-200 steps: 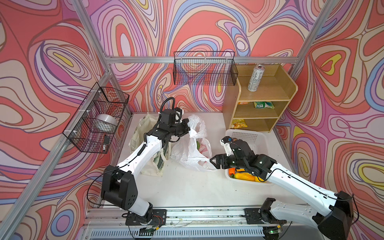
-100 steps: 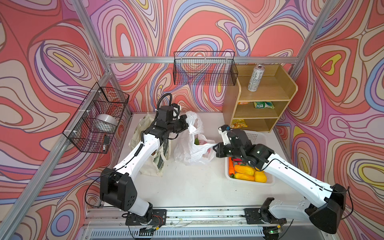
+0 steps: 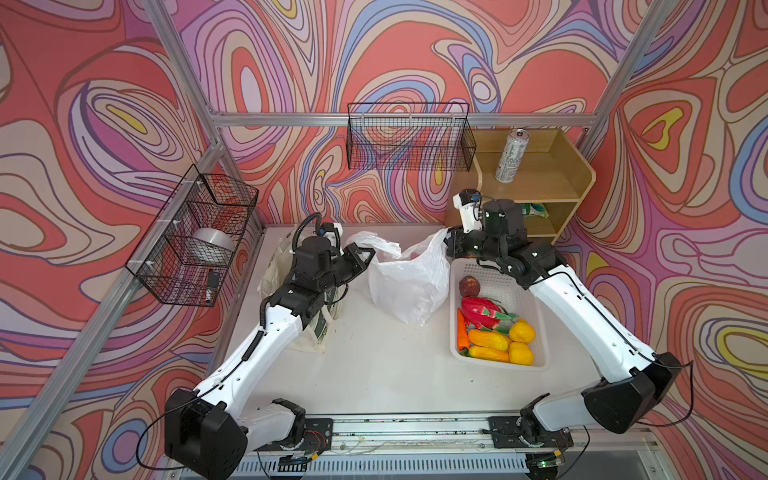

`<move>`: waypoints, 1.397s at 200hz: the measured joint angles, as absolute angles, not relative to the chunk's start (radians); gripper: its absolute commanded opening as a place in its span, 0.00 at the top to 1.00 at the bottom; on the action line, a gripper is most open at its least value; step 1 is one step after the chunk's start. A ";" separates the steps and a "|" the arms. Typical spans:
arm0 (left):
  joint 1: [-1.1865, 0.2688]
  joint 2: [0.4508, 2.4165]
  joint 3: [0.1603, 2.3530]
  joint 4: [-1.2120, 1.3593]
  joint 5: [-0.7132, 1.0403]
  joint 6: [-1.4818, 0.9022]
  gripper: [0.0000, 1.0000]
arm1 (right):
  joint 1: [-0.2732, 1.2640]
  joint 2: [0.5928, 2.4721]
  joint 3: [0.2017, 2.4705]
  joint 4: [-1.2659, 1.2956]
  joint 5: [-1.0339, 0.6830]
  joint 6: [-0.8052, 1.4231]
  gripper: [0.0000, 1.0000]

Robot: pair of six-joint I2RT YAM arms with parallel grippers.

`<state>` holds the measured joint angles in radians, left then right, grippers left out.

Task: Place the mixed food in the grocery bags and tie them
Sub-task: 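Grasp the bag's other handle with the right gripper while left holds its handle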

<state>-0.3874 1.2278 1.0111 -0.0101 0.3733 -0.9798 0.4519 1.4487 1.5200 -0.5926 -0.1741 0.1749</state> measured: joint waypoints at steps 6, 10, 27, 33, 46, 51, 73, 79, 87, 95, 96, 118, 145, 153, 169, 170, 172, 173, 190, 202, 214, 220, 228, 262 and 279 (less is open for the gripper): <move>-0.392 1.234 0.998 -0.007 0.373 -0.981 0.73 | 0.451 1.449 1.495 -0.591 -0.178 0.159 1.00; -0.394 1.239 0.990 -0.004 0.373 -0.980 0.70 | 0.450 1.449 1.479 -0.591 -0.181 0.148 1.00; -0.398 1.248 0.974 0.002 0.373 -0.971 0.60 | 0.450 1.448 1.433 -0.591 -0.198 0.112 1.00; -0.398 1.249 0.974 0.004 0.373 -0.967 0.57 | 0.450 1.447 1.427 -0.591 -0.204 0.102 1.00; -0.398 1.249 0.976 0.011 0.373 -0.945 0.51 | 0.450 1.438 1.425 -0.587 -0.218 0.083 1.00; -0.398 1.249 0.978 0.010 0.373 -0.935 0.50 | 0.450 1.431 1.425 -0.583 -0.223 0.078 1.00; -0.398 1.249 1.005 -0.022 0.361 -0.871 0.41 | 0.450 1.391 1.425 -0.568 -0.237 0.058 1.00; -0.398 1.249 1.021 -0.041 0.354 -0.842 0.40 | 0.450 1.381 1.425 -0.567 -0.237 0.053 1.00; -0.398 1.249 1.046 -0.072 0.342 -0.802 0.37 | 0.450 1.370 1.425 -0.566 -0.237 0.047 1.00; -0.398 1.247 1.072 -0.100 0.327 -0.755 0.34 | 0.450 1.363 1.425 -0.564 -0.237 0.044 1.00; -0.398 1.247 1.074 -0.102 0.325 -0.751 0.34 | 0.450 1.363 1.425 -0.564 -0.237 0.043 1.00; -0.398 1.225 1.121 -0.166 0.271 -0.616 0.27 | 0.450 1.361 1.425 -0.561 -0.237 0.037 1.00; -0.398 1.165 1.141 -0.238 0.234 -0.455 0.23 | 0.450 1.361 1.425 -0.561 -0.237 0.031 1.00; -0.398 1.153 1.151 -0.253 0.229 -0.413 0.22 | 0.450 1.361 1.425 -0.561 -0.237 0.030 1.00; -0.398 1.140 1.177 -0.270 0.221 -0.323 0.17 | 0.450 1.361 1.425 -0.561 -0.237 0.027 1.00; -0.398 1.140 1.180 -0.271 0.219 -0.316 0.17 | 0.450 1.361 1.425 -0.561 -0.237 0.027 1.00; -0.398 1.139 1.183 -0.271 0.219 -0.308 0.16 | 0.450 1.361 1.425 -0.561 -0.237 0.027 1.00; -0.398 1.139 1.184 -0.271 0.218 -0.303 0.15 | 0.450 1.361 1.425 -0.561 -0.237 0.027 1.00; -0.398 1.133 1.197 -0.268 0.197 -0.208 0.01 | 0.450 1.361 1.425 -0.561 -0.237 0.025 1.00; -0.399 1.132 1.197 -0.261 0.182 -0.152 0.00 | 0.449 1.361 1.425 -0.561 -0.237 0.024 1.00; -0.399 1.132 1.192 -0.240 0.156 -0.107 0.00 | 0.448 1.361 1.425 -0.562 -0.237 0.023 1.00; -0.400 1.132 1.186 -0.218 0.138 -0.089 0.00 | 0.448 1.361 1.425 -0.562 -0.237 0.023 1.00; -0.400 1.131 1.175 -0.185 0.111 -0.072 0.00 | 0.447 1.361 1.425 -0.562 -0.236 0.023 1.00; -0.400 1.129 1.140 -0.065 -0.036 -0.037 0.00 | 0.447 1.361 1.430 -0.568 -0.235 0.019 1.00; -0.399 1.127 1.137 -0.013 -0.084 -0.003 0.00 | 0.447 1.362 1.438 -0.574 -0.232 0.019 1.00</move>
